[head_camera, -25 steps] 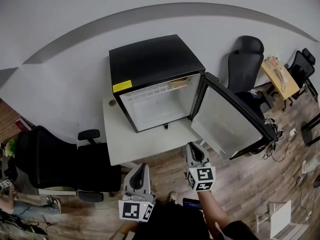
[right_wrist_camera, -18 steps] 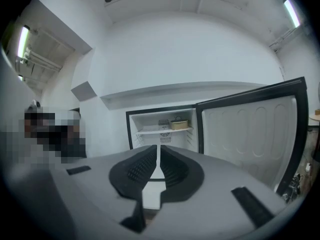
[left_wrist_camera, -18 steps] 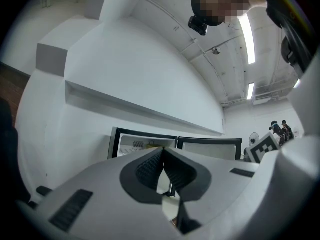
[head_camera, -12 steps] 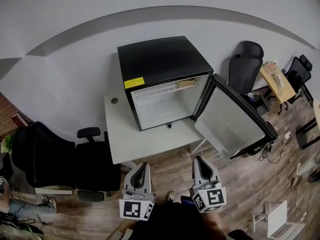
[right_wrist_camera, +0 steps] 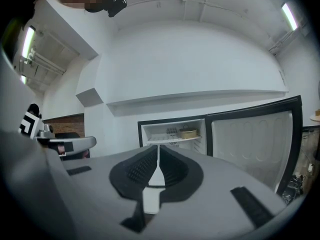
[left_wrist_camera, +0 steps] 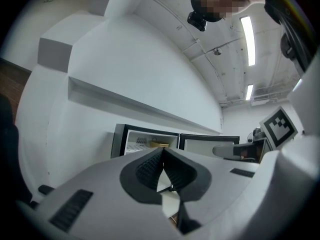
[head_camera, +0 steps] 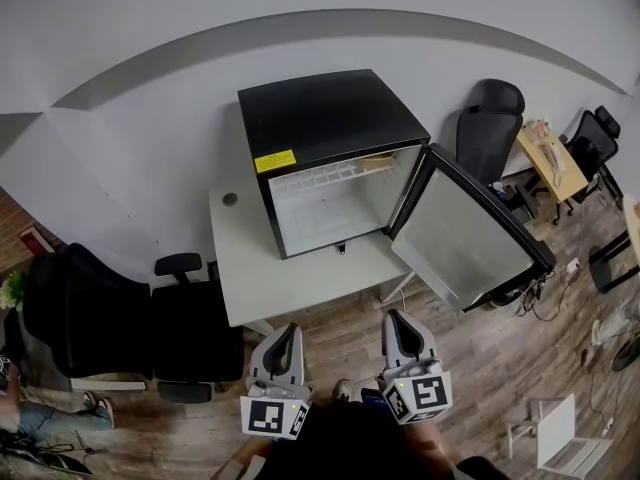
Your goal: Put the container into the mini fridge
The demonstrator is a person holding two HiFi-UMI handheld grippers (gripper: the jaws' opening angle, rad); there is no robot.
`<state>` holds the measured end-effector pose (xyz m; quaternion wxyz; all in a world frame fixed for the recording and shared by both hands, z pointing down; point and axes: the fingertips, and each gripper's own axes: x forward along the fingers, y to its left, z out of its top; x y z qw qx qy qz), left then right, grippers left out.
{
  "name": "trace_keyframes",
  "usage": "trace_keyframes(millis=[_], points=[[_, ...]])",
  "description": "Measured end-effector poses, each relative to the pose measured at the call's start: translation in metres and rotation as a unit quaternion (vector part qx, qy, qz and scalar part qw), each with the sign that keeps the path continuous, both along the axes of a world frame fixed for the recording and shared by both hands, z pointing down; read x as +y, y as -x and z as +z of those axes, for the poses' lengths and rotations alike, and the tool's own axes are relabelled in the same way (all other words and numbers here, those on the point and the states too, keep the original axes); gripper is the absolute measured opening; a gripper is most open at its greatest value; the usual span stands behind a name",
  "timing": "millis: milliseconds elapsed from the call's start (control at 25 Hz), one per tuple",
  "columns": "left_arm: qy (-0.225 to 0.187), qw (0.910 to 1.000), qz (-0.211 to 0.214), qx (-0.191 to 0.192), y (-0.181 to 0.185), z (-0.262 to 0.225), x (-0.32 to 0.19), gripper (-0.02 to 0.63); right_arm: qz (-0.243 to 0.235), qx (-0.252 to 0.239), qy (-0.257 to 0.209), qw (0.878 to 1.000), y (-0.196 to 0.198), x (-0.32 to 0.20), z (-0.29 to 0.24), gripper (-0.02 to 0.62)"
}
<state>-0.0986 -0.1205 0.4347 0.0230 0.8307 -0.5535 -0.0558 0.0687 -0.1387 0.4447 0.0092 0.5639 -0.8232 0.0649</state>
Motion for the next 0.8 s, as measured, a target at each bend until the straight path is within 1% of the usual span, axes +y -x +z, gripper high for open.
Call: trace_keyframes(millis=[800], points=[[0.000,0.9999,0.012,0.010,0.001,0.000,0.011,0.009,0.000,0.001,-0.007,1.000,0.009,0.017,-0.008,0.026]])
